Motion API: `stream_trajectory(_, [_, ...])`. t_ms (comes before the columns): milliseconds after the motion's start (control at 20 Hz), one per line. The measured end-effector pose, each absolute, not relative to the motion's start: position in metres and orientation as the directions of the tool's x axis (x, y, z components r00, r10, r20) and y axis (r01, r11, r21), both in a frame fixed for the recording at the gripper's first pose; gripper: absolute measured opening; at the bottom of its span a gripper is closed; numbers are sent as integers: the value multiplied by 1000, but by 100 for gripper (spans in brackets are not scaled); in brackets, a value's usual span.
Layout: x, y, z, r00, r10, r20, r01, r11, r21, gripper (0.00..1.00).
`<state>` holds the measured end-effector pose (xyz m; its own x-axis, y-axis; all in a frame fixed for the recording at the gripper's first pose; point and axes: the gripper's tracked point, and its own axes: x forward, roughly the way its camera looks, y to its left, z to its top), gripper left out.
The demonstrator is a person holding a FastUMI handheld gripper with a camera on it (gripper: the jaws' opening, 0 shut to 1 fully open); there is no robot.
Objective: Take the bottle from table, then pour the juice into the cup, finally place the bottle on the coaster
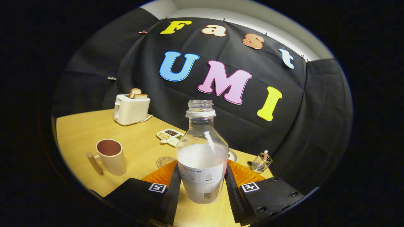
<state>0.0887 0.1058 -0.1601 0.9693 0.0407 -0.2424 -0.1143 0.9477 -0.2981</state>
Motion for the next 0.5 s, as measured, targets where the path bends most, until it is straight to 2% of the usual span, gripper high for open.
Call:
stream_trajectory(300, [91,142,-147,967,-9,-255,-121,863,-490,71])
stream_trajectory(500, [89,158,-161,962,-39,-271,-150,754,-639,70])
